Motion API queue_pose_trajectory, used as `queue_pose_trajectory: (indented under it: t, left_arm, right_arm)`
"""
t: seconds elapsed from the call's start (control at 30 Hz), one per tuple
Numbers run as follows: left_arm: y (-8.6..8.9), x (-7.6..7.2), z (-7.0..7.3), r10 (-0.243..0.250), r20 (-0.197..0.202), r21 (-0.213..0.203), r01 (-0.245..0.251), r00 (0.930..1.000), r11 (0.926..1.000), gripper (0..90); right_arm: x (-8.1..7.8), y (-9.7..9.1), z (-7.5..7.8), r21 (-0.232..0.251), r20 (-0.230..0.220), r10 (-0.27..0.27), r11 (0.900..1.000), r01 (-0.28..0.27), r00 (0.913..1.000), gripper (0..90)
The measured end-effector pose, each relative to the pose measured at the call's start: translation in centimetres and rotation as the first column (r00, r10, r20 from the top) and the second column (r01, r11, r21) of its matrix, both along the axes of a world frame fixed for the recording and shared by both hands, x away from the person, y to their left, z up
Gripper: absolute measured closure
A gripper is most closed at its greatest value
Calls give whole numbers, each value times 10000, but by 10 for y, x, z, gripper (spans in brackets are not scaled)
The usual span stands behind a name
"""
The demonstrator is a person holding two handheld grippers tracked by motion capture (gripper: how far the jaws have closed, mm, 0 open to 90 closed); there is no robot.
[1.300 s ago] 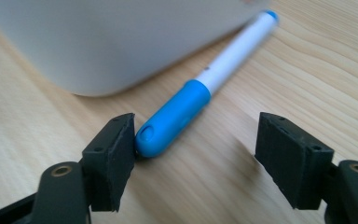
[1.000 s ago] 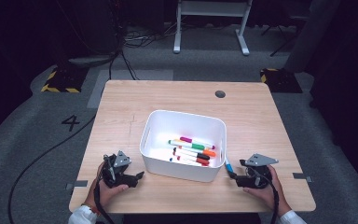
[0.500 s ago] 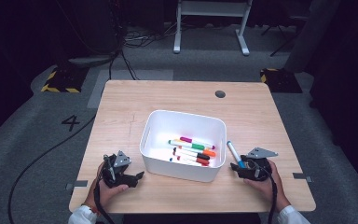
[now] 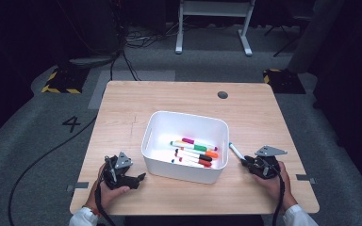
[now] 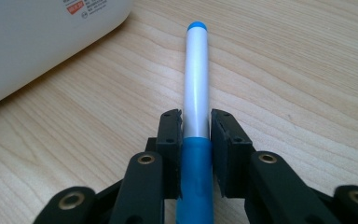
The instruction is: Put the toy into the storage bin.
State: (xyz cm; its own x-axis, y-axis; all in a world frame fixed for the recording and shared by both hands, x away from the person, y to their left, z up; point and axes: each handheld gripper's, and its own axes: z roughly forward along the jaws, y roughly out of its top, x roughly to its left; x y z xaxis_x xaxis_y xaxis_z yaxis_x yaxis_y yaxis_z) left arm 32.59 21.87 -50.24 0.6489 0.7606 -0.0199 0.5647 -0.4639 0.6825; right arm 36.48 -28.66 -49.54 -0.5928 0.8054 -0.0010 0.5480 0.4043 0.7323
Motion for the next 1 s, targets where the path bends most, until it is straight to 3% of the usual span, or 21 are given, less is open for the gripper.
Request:
queue_pose_trajectory:
  t: [0.17,0.4,0.8,1.0]
  left_arm:
    - [0,0,0,1,0,-1,-1,10000,10000,156]
    - [0,0,0,3,0,1,-3,10000,10000,155]
    - [0,0,0,0,-1,1,0,10000,10000,156]
    - [0,0,0,-2,-1,1,2,10000,10000,155]
  right_arm:
    - [-3,-5,10,290,283,184,9994,-192,9994,746]
    - [-11,-11,40,902,1047,447,9944,-542,9935,746]
    - [-9,-3,97,1041,2071,1019,9866,-1255,9730,746]
    - [-9,5,125,979,2564,1351,9815,-1648,9571,746]
